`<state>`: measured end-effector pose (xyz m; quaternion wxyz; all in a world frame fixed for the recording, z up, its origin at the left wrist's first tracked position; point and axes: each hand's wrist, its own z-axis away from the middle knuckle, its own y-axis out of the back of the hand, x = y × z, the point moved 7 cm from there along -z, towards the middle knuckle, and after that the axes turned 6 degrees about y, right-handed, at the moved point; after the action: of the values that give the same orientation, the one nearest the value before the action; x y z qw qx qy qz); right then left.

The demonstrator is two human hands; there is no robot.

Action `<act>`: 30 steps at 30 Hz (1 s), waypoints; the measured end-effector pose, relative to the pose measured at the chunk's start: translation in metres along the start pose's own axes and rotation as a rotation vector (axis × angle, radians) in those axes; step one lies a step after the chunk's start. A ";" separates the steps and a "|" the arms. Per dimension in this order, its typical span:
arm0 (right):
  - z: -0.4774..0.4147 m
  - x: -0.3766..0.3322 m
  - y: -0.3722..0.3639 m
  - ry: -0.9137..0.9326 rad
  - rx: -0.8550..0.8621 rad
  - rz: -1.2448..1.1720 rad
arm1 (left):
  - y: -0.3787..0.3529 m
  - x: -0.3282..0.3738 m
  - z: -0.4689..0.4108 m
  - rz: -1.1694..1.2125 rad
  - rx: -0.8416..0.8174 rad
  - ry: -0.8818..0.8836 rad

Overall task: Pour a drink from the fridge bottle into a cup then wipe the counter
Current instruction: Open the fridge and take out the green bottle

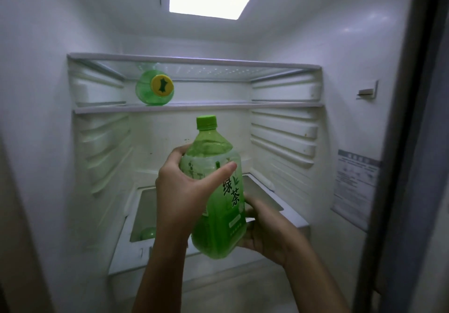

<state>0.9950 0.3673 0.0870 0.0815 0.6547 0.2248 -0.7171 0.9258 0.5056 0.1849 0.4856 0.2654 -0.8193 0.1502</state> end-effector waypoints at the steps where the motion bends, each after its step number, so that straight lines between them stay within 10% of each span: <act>1: 0.005 0.000 0.000 0.005 0.004 -0.018 | 0.001 0.004 0.005 -0.003 0.002 -0.006; 23: 0.144 0.033 -0.033 -0.004 -0.093 0.249 | 0.080 0.073 0.135 -0.224 0.182 -0.033; 30: 0.215 0.074 -0.029 -0.067 -0.120 -0.008 | 0.102 0.090 0.195 -0.275 0.151 -0.017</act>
<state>0.7795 0.3141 0.0299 0.1252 0.6235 0.2672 -0.7240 0.6920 0.4649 0.1704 0.4733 0.4121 -0.7656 0.1414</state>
